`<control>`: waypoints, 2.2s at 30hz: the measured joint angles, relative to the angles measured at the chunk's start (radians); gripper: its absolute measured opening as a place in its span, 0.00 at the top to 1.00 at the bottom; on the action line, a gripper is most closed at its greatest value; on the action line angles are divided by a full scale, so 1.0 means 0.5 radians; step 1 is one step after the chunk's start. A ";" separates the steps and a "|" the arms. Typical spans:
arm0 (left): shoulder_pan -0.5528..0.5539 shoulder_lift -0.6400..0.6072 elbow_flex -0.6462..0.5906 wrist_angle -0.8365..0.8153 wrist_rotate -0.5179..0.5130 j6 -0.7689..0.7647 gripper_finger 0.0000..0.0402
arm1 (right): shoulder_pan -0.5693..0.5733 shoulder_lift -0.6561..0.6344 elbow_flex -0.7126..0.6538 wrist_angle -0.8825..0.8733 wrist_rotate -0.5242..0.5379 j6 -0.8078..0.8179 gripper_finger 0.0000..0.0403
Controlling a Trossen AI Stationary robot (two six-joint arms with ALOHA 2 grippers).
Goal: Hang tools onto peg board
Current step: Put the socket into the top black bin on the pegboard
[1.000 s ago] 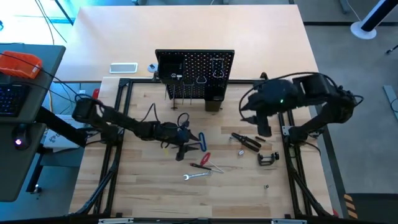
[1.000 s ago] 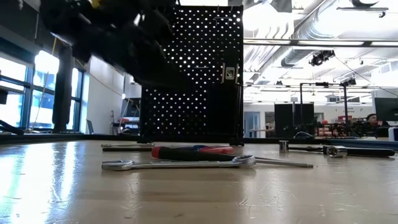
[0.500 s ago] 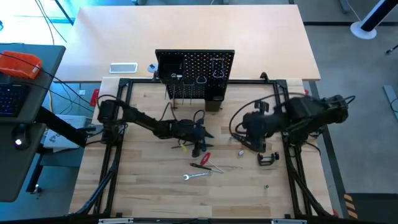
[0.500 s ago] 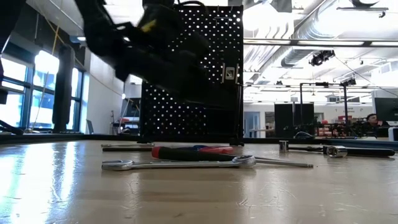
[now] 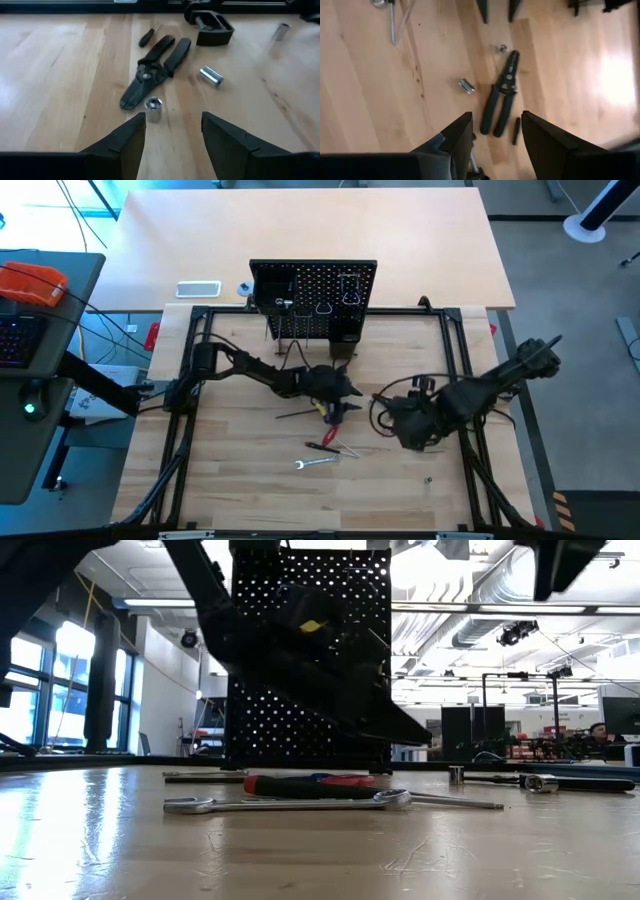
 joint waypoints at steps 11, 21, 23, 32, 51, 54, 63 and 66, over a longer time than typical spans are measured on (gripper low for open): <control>0.034 0.150 0.254 -0.229 -0.015 0.015 0.54 | 0.147 -0.004 -0.516 0.581 0.177 0.256 0.59; 0.042 0.152 0.254 -0.280 -0.005 0.043 0.54 | 0.120 -0.003 -1.019 1.089 0.336 0.452 0.59; 0.042 0.152 0.254 -0.254 -0.005 0.053 0.54 | 0.120 -0.003 -1.091 1.106 0.355 0.556 0.59; 0.042 0.290 0.340 -0.105 -0.001 -0.028 0.54 | 0.116 -0.003 -1.255 1.448 0.459 0.622 0.59; 0.032 0.431 0.600 -0.409 -0.011 0.061 0.88 | 0.117 -0.003 -1.255 1.451 0.561 0.619 0.59; 0.032 0.431 0.600 -0.415 0.051 0.101 0.88 | 0.117 -0.003 -1.255 1.451 0.561 0.620 0.59; 0.049 0.327 0.591 -0.668 0.510 0.099 0.88 | 0.173 -0.003 -1.255 1.641 0.739 0.312 0.59; 0.068 0.230 0.591 -0.809 0.754 0.067 0.88 | 0.212 -0.002 -1.250 1.796 0.893 0.067 0.59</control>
